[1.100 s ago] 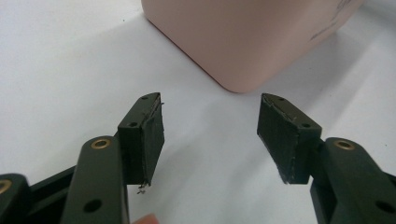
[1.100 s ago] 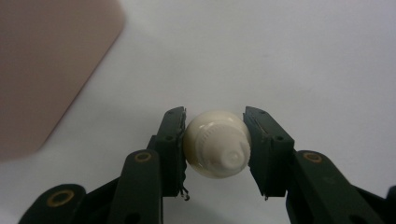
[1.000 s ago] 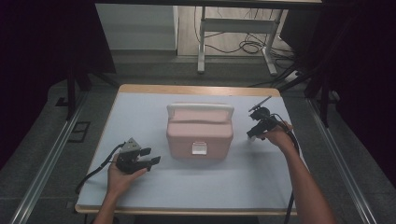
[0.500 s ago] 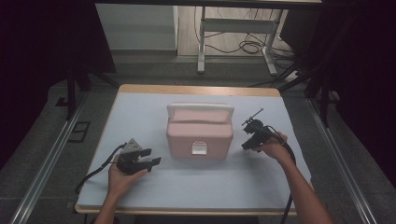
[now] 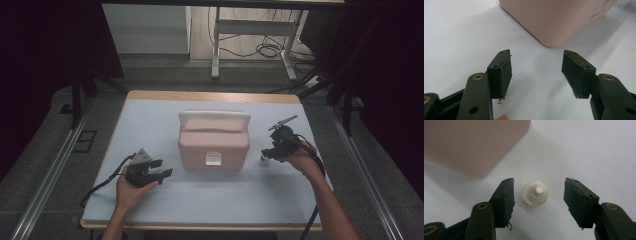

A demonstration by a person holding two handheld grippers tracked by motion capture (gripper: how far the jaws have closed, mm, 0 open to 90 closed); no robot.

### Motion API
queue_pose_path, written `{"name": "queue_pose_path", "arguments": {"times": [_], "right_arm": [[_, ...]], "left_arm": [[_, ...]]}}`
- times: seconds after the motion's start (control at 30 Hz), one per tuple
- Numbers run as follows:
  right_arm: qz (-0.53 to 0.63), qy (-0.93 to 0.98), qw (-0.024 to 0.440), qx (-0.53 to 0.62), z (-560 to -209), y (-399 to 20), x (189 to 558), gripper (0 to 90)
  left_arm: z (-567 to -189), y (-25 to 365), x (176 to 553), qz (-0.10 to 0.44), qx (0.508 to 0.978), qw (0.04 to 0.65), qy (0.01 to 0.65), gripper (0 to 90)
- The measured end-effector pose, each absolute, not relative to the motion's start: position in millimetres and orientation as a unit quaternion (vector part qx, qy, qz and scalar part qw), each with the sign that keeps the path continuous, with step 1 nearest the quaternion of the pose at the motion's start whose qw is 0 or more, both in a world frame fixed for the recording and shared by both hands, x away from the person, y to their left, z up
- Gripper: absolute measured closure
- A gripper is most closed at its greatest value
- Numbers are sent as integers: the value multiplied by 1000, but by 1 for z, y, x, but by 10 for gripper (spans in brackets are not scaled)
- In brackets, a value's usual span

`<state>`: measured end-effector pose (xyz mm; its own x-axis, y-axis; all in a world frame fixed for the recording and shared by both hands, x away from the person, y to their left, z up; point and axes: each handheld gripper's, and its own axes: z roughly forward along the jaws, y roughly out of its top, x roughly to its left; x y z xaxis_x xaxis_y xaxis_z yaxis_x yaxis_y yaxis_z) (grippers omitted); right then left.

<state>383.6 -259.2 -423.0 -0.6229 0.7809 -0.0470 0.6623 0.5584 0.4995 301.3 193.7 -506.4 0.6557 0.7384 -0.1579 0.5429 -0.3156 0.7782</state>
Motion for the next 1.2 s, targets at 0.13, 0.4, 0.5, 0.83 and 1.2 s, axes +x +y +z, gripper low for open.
{"name": "queue_pose_path", "arguments": {"times": [0.13,0.4,0.5,0.83,1.2], "right_arm": [[269,859,148,409,-406,-265,369,417],[325,850,142,389,-397,-270,343,482],[345,849,134,376,-401,-267,332,515],[386,850,98,345,-432,-255,305,585],[410,831,92,364,-484,-250,296,588]], "left_arm": [[-506,193,301,114,803,427,400,412],[-507,193,301,115,804,426,398,412],[-507,193,301,114,805,424,399,412],[-507,193,299,114,804,426,398,410],[-508,192,299,112,804,428,396,405]]}}
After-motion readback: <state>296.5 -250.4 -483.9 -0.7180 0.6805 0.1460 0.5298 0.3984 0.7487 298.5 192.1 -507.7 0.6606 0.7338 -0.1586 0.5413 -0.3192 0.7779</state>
